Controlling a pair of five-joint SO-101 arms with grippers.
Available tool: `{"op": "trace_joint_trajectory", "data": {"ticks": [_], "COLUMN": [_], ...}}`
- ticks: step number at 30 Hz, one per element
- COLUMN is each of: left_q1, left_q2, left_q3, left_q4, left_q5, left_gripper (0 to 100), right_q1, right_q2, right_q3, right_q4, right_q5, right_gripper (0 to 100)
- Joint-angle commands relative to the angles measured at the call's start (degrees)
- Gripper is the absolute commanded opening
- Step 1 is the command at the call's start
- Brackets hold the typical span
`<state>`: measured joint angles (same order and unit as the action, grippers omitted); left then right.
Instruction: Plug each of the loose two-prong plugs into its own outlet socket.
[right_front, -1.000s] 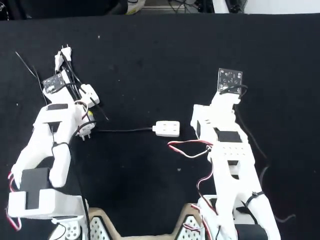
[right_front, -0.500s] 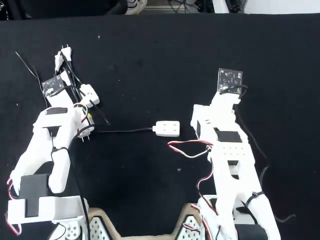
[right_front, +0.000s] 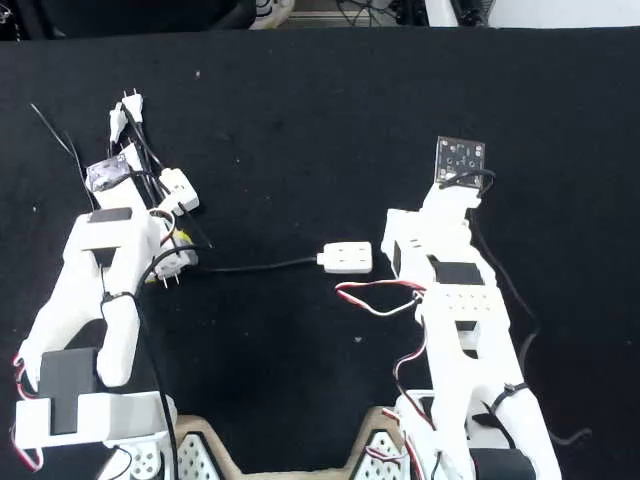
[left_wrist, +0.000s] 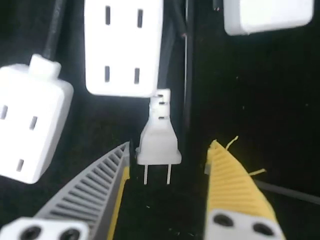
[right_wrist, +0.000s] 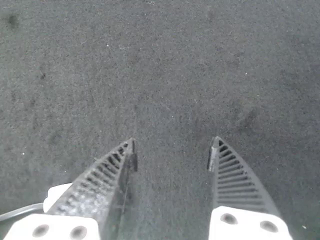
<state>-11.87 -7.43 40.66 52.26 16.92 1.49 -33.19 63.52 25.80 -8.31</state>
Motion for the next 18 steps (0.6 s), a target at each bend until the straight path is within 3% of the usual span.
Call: {"op": "trace_joint_trajectory", "data": {"ticks": [1, 12, 18], "left_q1": [-3.6, -5.0, -4.9], "left_q2": [-1.5, -1.8, -1.4], "left_q3": [-3.7, -0.3, -0.1], "left_q4": [0.7, -4.1, -4.0], "left_q5": [-0.9, -0.9, -0.9], "left_gripper": [26, 25, 13], "right_q1": [-0.7, -0.7, -0.7], "right_q2": [-0.1, 0.0, 0.0], "right_q3": [-3.0, -3.0, -3.0], "right_q4": [0.2, 0.1, 0.1], "right_q5": [0.1, 0.1, 0.1], "right_gripper": [23.0, 23.0, 23.0]}}
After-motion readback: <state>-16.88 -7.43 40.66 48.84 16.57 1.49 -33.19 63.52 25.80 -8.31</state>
